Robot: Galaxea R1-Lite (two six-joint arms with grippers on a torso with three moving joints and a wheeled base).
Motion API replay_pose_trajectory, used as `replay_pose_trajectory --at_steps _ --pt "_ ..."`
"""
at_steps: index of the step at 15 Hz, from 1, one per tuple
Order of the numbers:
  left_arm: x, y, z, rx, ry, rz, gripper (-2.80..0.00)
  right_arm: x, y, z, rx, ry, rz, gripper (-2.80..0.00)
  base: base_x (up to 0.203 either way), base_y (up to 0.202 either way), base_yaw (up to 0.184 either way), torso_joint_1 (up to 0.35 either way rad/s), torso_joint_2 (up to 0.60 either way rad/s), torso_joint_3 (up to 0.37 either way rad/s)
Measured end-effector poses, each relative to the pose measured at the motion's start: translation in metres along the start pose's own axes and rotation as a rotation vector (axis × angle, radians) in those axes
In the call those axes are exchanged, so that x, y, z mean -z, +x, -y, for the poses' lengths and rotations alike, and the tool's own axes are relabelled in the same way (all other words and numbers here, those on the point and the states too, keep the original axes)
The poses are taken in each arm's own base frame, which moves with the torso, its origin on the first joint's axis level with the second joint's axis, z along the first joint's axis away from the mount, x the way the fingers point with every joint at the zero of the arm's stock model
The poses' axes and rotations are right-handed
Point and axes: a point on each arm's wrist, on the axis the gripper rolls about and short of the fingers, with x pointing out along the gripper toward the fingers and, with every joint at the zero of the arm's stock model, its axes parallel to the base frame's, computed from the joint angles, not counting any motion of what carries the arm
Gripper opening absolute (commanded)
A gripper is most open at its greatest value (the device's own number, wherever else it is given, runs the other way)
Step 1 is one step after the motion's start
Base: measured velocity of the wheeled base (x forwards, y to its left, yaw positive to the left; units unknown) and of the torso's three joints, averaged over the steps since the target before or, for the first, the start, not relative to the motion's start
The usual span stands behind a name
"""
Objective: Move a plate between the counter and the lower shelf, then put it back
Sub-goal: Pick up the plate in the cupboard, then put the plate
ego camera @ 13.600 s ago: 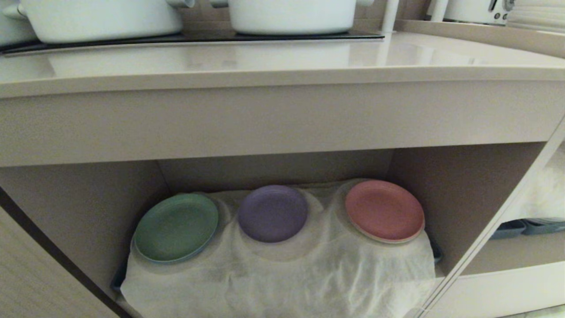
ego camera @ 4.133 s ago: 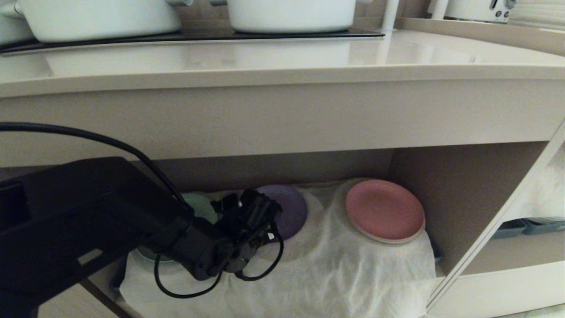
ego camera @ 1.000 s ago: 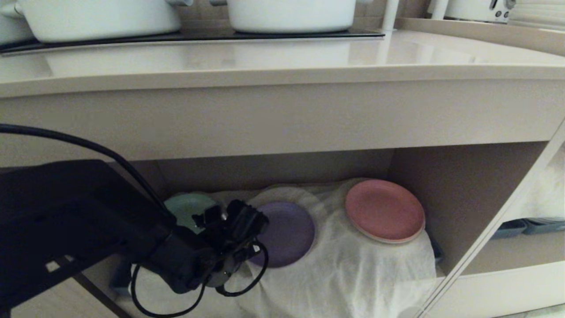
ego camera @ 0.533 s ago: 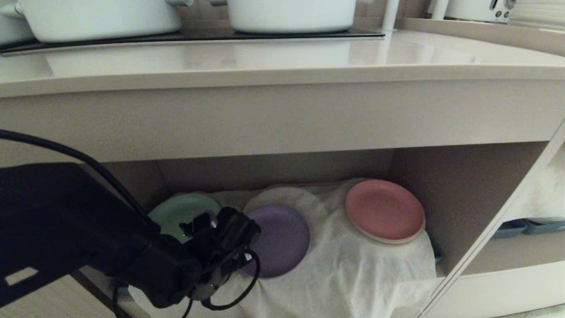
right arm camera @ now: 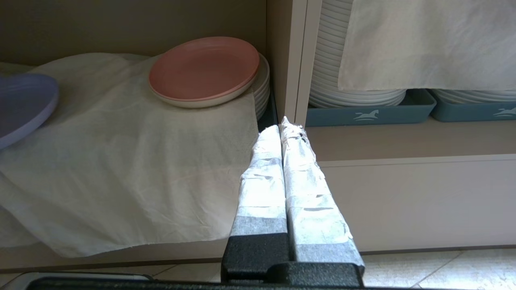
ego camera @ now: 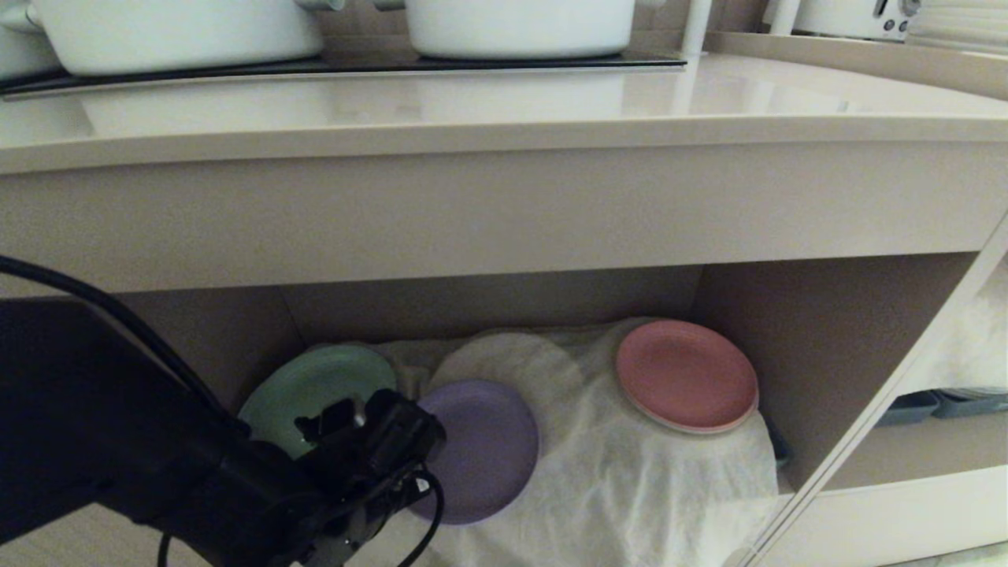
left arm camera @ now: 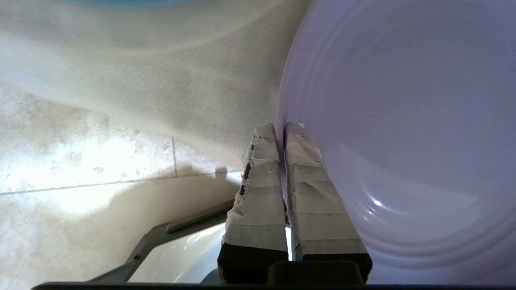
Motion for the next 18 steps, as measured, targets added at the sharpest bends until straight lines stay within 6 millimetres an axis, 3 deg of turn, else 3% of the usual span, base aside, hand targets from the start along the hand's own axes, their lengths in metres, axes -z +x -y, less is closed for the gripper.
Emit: replay_pose_trajectory --at_steps 18 --pt "0.002 -0.052 -0.048 0.034 -0.084 0.016 -2.80 0.000 0.000 0.000 0.000 0.000 0.000 -2.80 0.000 0.000 0.000 0.000 0.00 0.000"
